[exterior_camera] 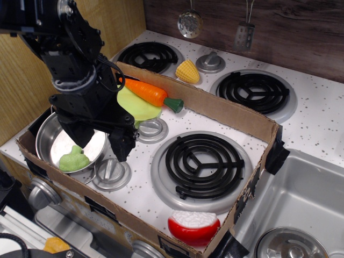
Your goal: Take carrot off plate
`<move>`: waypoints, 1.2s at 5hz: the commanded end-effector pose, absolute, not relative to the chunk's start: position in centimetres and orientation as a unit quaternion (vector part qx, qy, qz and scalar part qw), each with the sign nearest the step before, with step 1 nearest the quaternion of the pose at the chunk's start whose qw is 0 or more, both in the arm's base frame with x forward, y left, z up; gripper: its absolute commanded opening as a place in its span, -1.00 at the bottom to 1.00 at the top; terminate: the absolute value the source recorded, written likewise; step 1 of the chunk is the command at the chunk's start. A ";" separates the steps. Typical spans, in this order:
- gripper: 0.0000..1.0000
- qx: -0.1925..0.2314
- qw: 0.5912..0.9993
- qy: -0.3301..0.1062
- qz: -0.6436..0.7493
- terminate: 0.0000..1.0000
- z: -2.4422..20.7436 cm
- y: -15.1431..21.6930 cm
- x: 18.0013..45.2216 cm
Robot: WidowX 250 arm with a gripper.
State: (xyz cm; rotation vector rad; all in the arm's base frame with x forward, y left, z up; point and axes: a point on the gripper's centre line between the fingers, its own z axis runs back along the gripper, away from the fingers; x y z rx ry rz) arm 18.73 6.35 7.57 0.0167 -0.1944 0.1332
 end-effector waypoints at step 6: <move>1.00 0.051 0.848 0.006 0.527 -1.00 7.8 11.2 27.8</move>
